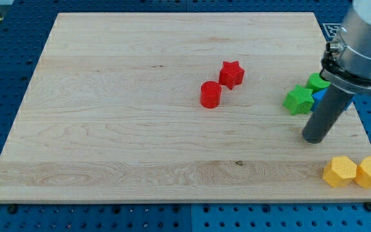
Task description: Put the blue cube at the top of the yellow blocks
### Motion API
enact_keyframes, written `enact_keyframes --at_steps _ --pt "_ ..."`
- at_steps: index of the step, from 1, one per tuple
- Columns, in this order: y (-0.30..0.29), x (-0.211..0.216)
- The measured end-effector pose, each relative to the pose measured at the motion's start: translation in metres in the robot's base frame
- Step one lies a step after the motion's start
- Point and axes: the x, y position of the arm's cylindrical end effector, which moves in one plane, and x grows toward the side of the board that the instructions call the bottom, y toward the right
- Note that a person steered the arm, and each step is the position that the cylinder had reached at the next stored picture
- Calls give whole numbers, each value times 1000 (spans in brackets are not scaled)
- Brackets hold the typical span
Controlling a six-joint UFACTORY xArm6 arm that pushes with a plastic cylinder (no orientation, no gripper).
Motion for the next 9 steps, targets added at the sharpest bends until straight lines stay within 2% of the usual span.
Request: enact_keyframes --at_steps 2,3,5,6,8,9 --pt "58 -1" --pt "77 -21" --pt "94 -105" --pt "67 -128" --pt "72 -91" --pt "72 -91"
